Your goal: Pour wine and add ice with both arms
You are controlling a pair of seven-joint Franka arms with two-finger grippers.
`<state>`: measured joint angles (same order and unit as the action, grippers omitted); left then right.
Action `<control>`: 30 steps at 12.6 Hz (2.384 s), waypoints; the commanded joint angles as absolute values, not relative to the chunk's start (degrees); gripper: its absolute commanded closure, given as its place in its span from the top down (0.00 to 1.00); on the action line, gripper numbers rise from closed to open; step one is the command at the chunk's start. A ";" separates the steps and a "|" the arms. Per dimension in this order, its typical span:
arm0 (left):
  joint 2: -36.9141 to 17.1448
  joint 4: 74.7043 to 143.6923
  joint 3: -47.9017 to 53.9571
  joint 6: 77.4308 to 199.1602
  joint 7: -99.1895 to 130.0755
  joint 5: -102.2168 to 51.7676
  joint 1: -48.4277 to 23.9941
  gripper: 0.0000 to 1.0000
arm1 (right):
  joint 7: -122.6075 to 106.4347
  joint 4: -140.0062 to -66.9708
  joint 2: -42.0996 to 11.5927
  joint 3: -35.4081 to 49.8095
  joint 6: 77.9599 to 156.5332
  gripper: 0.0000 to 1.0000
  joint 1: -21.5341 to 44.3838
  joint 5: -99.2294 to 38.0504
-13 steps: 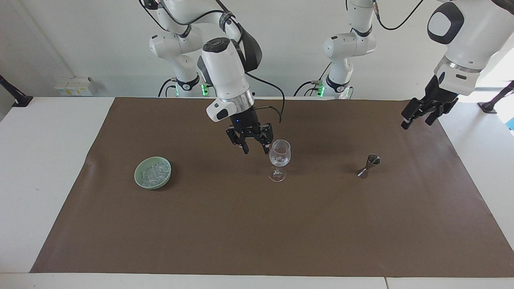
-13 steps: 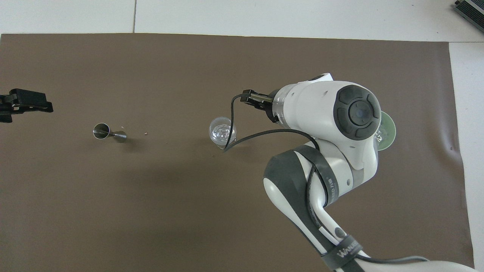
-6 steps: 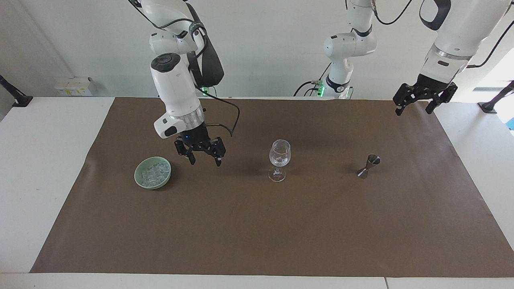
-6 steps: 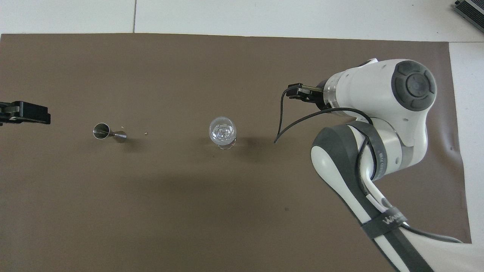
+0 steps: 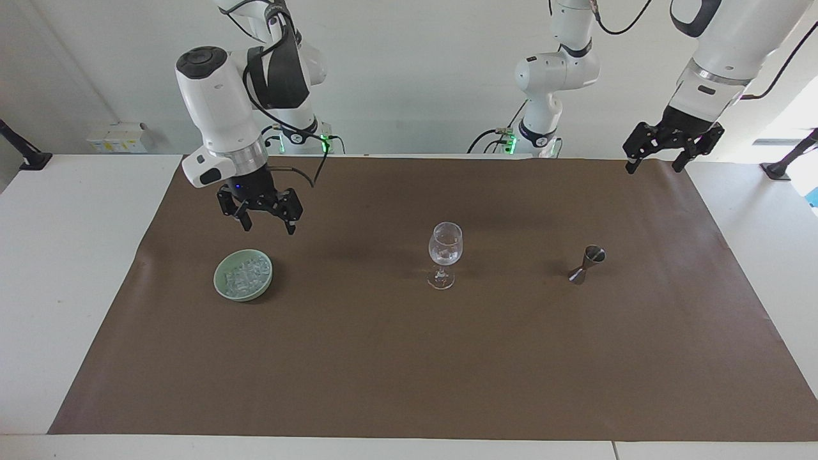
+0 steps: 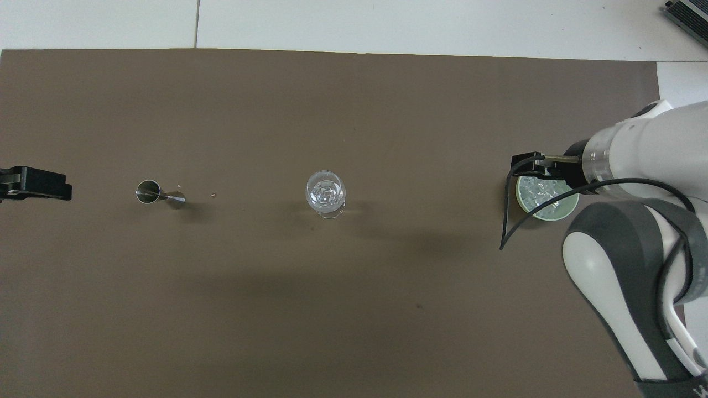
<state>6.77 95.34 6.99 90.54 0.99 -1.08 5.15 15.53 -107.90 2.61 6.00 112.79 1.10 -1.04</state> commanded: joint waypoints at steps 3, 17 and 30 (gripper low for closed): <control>8.26 96.15 7.12 89.21 0.53 -1.76 4.57 1.00 | 12.57 -101.02 5.28 6.59 101.10 1.00 -2.54 -0.18; 6.68 96.33 2.03 88.51 0.18 -1.76 -1.14 1.00 | 7.38 -101.69 5.80 6.59 96.15 1.00 -4.22 -0.62; 8.35 97.29 2.73 88.42 0.53 -1.76 -0.97 1.00 | 3.52 -101.78 5.71 6.68 97.83 1.00 -4.22 -0.62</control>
